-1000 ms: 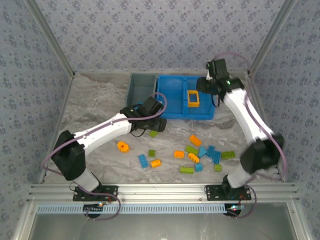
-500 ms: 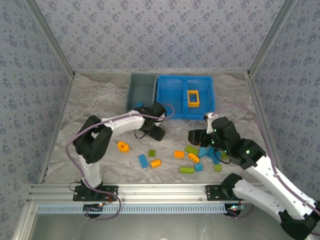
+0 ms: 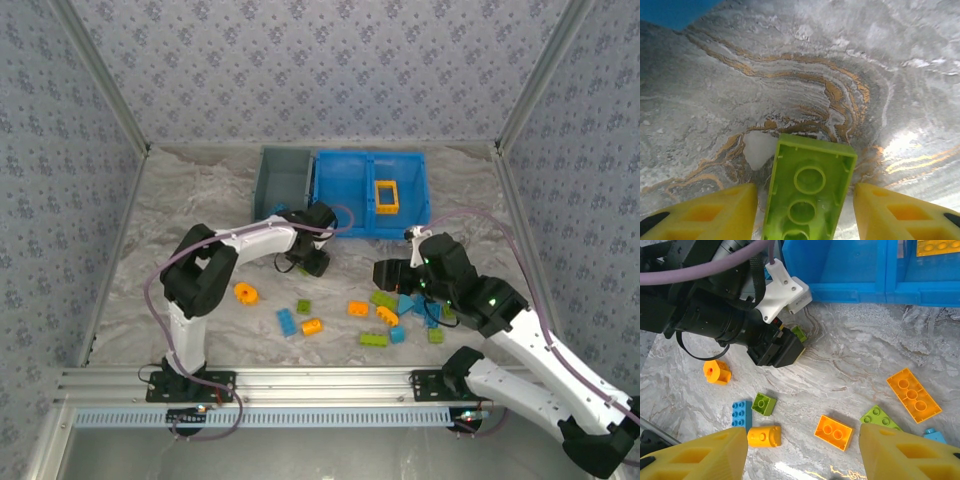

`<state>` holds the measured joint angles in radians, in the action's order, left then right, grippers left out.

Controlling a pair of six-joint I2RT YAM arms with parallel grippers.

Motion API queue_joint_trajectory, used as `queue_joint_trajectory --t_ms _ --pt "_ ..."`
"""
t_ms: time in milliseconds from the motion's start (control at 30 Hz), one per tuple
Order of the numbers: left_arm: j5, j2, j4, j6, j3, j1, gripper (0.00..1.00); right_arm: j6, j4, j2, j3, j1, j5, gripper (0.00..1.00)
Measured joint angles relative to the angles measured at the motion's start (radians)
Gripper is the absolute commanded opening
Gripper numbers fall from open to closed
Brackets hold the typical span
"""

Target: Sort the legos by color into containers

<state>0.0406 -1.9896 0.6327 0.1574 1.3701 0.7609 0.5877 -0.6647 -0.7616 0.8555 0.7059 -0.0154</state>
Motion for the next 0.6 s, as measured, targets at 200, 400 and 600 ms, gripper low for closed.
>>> queue_joint_trajectory --t_ms 200,400,600 --pt "0.000 -0.019 0.035 0.005 0.033 0.000 0.45 0.000 0.013 -0.019 0.005 0.003 0.000 0.63" --pt "0.019 -0.039 0.071 0.014 0.064 0.023 0.37 0.000 0.024 -0.040 0.017 0.004 0.000 0.63" --pt "0.084 -0.042 0.111 0.032 0.080 0.060 0.32 0.000 0.029 -0.040 0.024 0.006 0.000 0.62"
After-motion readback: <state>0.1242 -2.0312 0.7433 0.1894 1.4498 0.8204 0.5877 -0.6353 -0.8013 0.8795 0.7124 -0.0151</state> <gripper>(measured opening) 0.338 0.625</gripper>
